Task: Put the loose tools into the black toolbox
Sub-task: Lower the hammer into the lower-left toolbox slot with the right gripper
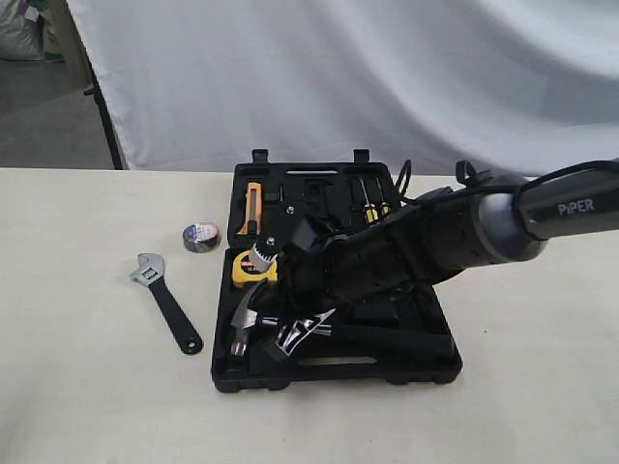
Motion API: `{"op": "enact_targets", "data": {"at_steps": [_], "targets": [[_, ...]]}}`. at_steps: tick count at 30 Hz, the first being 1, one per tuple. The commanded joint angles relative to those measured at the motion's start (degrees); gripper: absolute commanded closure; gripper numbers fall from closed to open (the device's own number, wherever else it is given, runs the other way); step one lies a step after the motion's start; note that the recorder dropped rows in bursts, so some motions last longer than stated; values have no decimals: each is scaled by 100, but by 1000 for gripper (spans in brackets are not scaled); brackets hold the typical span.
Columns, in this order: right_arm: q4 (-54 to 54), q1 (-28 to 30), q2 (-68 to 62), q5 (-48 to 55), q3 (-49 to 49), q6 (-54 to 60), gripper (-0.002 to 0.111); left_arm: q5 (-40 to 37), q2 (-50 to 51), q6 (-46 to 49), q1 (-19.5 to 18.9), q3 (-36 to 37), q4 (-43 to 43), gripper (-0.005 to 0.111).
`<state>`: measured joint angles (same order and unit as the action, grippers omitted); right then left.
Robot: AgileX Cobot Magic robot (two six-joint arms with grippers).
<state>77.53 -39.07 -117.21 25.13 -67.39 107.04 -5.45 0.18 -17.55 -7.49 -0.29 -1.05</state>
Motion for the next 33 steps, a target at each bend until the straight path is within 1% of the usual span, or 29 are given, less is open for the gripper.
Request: {"op": "enact_targets", "data": {"at_steps": [1, 6, 11, 15, 19, 24, 25, 29, 33], "targets": [[43, -2, -129, 367, -105, 271, 109, 41, -18, -27, -145, -15, -25, 106], [43, -2, -98, 290, -116, 271, 109, 41, -18, -27, -145, -15, -25, 106], [264, -2, -98, -367, -250, 271, 109, 41, -18, -27, -145, -15, -25, 106], [309, -2, -248, -369, -256, 298, 109, 41, -18, -27, -145, -15, -25, 106], [319, -55, -431, -369, -256, 716, 109, 41, -18, -27, -145, -15, -25, 106], [257, -246, -517, 263, -256, 1457, 109, 41, -18, -27, -145, -15, -25, 106], [195, -278, -517, 396, -256, 1472, 109, 41, -18, -27, -145, -15, -25, 106], [120, -447, -467, 363, -256, 1469, 109, 41, -18, -27, -145, -15, -25, 106], [-482, -447, -423, 492, -256, 1469, 109, 41, -18, -27, -145, -15, -25, 106]]}}
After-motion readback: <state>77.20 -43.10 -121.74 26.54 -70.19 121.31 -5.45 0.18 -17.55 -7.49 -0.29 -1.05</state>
